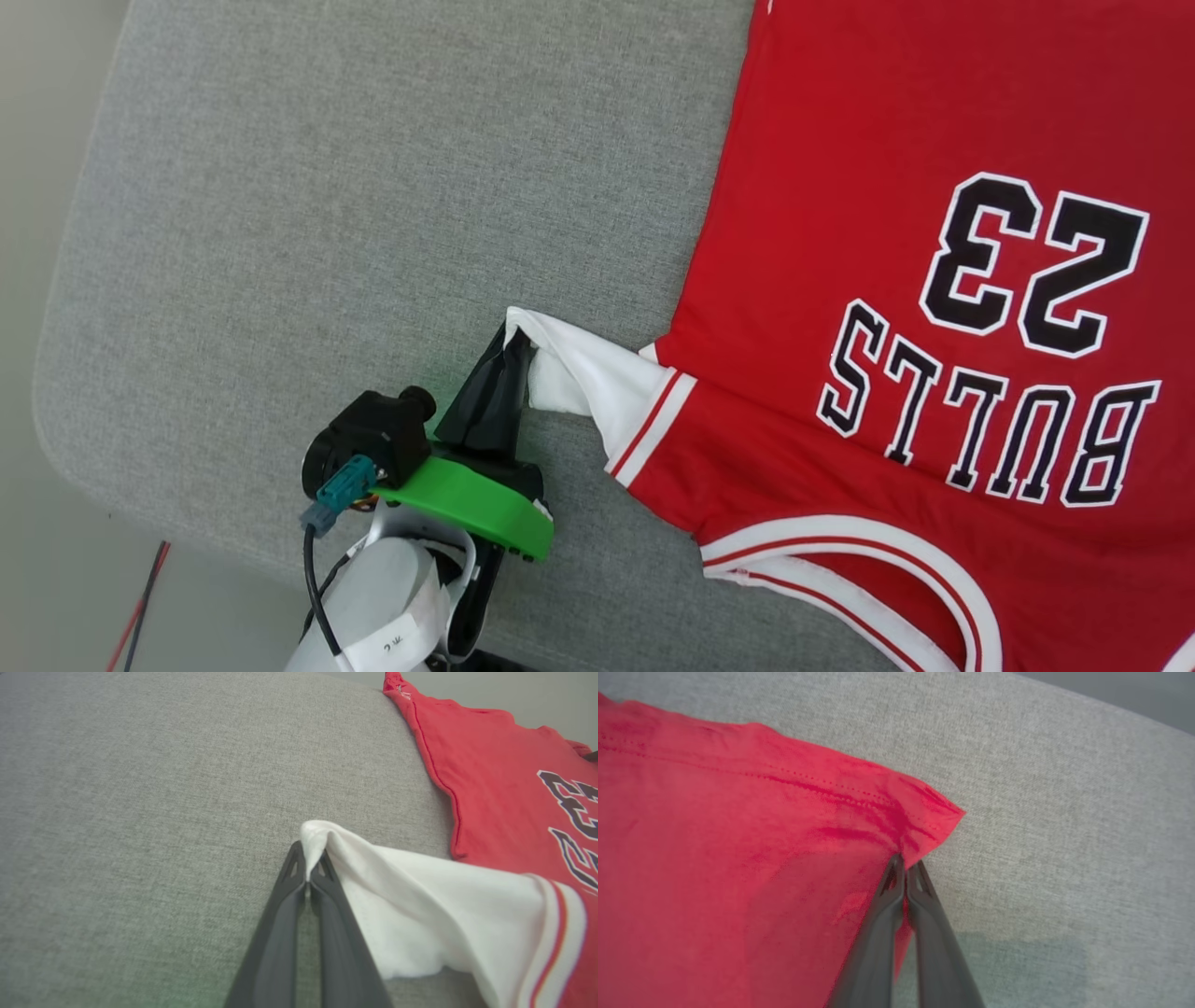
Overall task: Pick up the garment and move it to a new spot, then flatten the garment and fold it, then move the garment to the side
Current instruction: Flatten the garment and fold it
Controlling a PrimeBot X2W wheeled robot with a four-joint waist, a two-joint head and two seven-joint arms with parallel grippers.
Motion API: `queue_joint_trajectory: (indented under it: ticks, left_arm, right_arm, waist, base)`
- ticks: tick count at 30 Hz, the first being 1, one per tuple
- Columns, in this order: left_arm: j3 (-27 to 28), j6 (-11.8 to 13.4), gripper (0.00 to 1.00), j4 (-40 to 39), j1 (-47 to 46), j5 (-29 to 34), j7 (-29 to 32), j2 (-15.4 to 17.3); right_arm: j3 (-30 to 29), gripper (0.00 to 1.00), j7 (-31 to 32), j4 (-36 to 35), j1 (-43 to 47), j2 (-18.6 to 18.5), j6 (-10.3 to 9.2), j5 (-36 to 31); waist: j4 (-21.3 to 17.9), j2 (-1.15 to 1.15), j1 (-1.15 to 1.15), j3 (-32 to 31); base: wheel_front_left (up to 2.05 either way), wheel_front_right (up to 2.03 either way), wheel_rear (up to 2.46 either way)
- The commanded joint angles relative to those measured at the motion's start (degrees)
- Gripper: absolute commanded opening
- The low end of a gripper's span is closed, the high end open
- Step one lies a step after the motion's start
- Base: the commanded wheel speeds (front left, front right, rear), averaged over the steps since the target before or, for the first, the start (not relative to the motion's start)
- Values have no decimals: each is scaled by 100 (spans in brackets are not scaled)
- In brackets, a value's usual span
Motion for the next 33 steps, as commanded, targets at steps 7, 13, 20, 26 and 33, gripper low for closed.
queue_joint_trajectory:
  ticks: [7, 13, 20, 26, 33]
  left_arm:
    - [129, -82, 0, 181, 239, 123, -34, -31]
    - [255, -27, 0, 291, 592, 126, -34, 54]
    - [330, 54, 0, 309, 1005, 83, -20, 218]
    - [392, 121, 0, 265, 1235, 23, 20, 328]
    - [435, 178, 0, 192, 1479, -37, 40, 419]
  right_arm:
    - [292, 0, -593, -214, 392, -115, -4, 341]
    - [775, 0, -1024, -835, 981, -566, -4, 847]
    - [805, 0, -1513, -1771, 2172, -1186, -4, 1419]
    - [291, 0, -1820, -2424, 3678, -1508, -4, 1635]
    - [-787, 0, -1919, -2959, 5608, -1143, -4, 1640]
  waist:
    - [-220, 0, -1, -722]
    - [-452, 0, -1, -1320]
    - [-732, 0, -1, -1858]
    - [-936, 0, -1, -2117]
    - [-1174, 0, -1, -2290]
  base:
    - [0, 0, 0]
    - [0, 0, 0]
    - [0, 0, 0]
    - [0, 0, 0]
    - [0, 0, 0]
